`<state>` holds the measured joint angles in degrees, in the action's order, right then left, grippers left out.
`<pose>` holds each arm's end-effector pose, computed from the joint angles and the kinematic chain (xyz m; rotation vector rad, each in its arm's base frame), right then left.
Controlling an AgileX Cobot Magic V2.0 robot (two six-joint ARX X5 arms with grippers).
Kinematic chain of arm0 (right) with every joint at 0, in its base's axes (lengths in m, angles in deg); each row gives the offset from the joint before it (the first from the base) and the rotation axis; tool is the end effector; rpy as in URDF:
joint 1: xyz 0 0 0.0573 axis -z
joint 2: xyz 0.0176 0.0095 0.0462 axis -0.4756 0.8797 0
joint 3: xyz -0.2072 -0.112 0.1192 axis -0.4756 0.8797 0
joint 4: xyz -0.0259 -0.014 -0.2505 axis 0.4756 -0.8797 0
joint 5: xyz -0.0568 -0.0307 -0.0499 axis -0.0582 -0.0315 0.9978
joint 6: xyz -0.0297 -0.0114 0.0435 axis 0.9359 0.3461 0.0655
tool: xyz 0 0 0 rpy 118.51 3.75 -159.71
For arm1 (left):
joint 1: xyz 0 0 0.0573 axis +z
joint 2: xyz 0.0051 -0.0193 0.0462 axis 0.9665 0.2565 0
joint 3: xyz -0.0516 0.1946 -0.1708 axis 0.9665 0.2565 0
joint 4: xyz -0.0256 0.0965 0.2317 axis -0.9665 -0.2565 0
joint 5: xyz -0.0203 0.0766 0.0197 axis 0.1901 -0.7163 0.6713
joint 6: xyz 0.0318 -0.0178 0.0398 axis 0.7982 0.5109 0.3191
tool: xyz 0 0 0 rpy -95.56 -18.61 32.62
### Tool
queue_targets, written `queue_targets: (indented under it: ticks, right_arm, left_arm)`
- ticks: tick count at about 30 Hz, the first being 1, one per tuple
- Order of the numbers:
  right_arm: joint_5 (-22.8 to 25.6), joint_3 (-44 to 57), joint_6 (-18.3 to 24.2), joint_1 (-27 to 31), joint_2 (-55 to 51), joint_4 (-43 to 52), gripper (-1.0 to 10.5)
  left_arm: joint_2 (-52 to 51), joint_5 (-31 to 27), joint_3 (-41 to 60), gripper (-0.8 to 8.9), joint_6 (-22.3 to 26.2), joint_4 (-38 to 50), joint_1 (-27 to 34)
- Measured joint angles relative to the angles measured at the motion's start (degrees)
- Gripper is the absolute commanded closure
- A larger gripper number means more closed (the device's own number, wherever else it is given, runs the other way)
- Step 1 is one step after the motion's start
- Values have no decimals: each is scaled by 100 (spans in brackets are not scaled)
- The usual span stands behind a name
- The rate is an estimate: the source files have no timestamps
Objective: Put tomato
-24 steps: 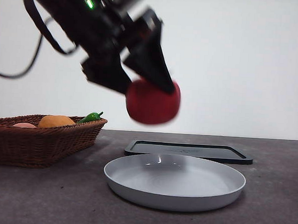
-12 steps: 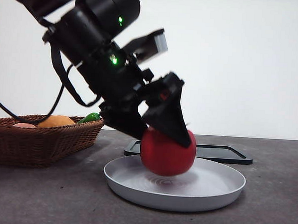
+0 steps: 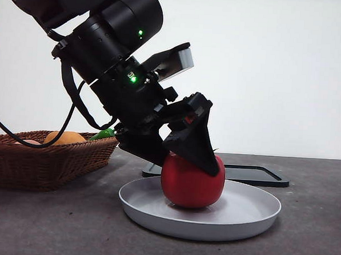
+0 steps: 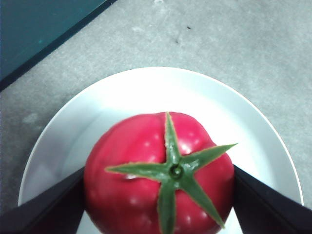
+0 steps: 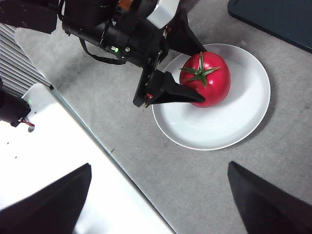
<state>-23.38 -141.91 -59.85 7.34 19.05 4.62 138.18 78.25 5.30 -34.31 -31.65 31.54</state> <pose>0.1099 0.0585 0.3348 0.0630 0.8673 0.8677 0.2448 -0.2425 0.1728 0.2808 0.7115 -0.9874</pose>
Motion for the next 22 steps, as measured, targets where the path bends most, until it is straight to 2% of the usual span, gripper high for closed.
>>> queue_targets:
  ticks: [3, 14, 22]
  right_arm:
    - [0, 0, 0, 0, 0, 0, 500]
    - [0, 0, 0, 0, 0, -22, 501]
    - [0, 0, 0, 0, 0, -31, 501]
  left_arm:
    - [0, -2, 0, 309, -9, -7, -4]
    - [-28, 0, 0, 309, -247, -50, -7]
    - [-675, 2, 0, 309, -302, -98, 15]
